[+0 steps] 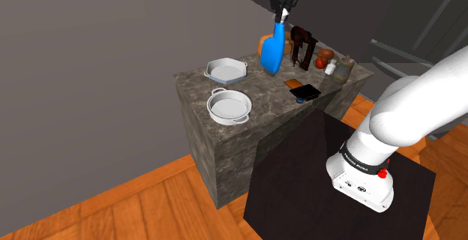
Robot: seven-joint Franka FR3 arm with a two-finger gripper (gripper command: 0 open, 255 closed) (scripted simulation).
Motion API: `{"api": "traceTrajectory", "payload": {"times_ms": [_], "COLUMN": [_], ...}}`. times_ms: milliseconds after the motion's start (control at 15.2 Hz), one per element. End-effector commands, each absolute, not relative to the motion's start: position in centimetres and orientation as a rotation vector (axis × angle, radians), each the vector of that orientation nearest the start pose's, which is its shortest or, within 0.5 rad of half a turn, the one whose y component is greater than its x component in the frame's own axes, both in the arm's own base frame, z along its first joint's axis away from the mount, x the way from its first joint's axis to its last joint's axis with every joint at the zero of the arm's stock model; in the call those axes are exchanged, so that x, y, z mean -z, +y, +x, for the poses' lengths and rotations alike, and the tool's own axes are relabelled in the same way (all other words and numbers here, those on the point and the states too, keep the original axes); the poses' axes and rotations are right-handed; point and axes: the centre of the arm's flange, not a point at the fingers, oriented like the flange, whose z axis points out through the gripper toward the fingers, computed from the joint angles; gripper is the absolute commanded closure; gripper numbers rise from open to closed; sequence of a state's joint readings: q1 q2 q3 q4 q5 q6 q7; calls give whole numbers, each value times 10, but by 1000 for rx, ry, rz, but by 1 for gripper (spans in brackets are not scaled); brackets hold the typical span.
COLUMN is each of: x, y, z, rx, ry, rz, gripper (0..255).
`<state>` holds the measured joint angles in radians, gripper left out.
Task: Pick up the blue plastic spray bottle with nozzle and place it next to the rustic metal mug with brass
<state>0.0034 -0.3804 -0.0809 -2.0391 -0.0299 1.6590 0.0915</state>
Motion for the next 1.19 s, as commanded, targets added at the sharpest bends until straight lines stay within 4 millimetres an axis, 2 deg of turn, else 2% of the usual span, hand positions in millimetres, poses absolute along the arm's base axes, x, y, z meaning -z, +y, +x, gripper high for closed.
{"api": "traceTrajectory", "payload": {"times_ms": [0, 792, 1122], "x": [-610, -672, -672], "y": [-42, -42, -105], "z": [434, 434, 415], "rx": [-1, -1, -1], "ry": [252, 252, 252], "rz": [-3131, -3131, -3131], "gripper": [255, 255, 255]}}
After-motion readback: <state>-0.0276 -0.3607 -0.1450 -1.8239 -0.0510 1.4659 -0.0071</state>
